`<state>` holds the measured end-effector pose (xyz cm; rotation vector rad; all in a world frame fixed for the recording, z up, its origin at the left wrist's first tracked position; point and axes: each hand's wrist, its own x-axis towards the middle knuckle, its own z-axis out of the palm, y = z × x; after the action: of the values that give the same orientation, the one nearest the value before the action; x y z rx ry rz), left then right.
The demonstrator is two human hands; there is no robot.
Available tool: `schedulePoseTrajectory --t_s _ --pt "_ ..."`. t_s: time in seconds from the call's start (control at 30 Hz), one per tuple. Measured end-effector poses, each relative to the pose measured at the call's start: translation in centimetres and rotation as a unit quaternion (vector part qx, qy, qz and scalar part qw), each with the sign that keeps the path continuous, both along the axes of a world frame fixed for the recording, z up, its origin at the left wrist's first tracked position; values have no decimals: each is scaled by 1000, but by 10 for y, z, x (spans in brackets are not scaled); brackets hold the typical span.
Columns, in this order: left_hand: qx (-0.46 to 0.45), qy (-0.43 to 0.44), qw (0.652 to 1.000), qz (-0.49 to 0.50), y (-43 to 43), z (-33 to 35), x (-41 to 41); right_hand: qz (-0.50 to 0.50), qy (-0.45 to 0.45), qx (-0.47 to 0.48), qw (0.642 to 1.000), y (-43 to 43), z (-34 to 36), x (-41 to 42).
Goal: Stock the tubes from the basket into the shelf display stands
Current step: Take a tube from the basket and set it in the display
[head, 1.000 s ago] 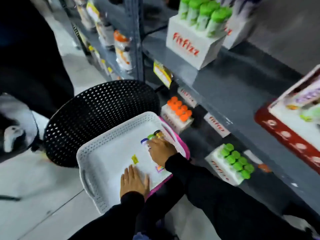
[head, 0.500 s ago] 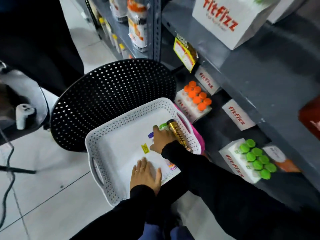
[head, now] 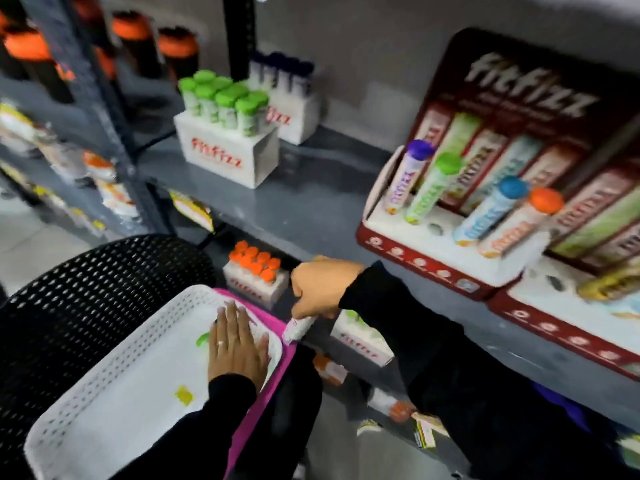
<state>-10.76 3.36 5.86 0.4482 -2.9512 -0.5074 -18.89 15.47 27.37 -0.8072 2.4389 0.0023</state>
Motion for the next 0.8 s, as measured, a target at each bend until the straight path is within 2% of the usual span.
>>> schedulePoseTrajectory --t_s 0.1,0.17,0.23,0.37,0.5,0.6,0.67,0.8 --pt "3 133 988 -74 33 51 -55 -43 68 -16 997 40 43 7" --pt "-4 167 977 -131 57 78 -79 -58 108 -25 992 65 63 12" --pt "-11 162 972 -169 78 95 -95 -86 130 -46 987 88 79 17" --pt "8 92 976 -196 115 103 -109 -112 143 -64 981 128 99 24" --pt "-26 23 989 -141 119 89 -107 -164 132 -111 971 142 107 20" --pt "-20 27 995 -93 117 90 -108 -179 144 -108 967 147 113 19" --pt "-24 48 986 -159 162 100 -99 -233 184 -111 948 198 121 51" --pt "-7 56 988 -143 156 96 -101 -269 188 -115 938 210 118 49"
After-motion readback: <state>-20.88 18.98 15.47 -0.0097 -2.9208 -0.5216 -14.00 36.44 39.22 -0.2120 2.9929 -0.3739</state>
